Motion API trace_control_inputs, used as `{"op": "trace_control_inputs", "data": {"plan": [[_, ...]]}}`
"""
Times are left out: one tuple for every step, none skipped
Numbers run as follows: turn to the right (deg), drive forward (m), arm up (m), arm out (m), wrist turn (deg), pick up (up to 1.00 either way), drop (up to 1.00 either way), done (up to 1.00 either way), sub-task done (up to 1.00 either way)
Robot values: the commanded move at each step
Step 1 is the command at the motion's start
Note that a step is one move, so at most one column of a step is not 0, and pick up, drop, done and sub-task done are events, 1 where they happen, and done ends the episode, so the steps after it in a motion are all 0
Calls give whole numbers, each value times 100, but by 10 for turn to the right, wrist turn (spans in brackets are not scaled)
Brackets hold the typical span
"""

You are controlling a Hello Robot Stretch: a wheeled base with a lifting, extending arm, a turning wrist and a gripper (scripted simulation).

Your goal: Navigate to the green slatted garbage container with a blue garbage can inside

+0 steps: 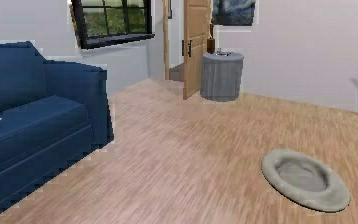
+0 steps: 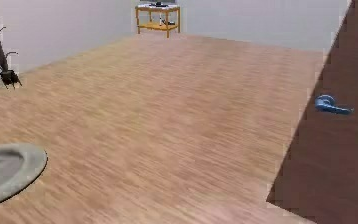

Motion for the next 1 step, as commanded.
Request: {"op": "trace_control_inputs", "data": {"plan": [[0,100,0,0,0,0,0,0,0]]}}
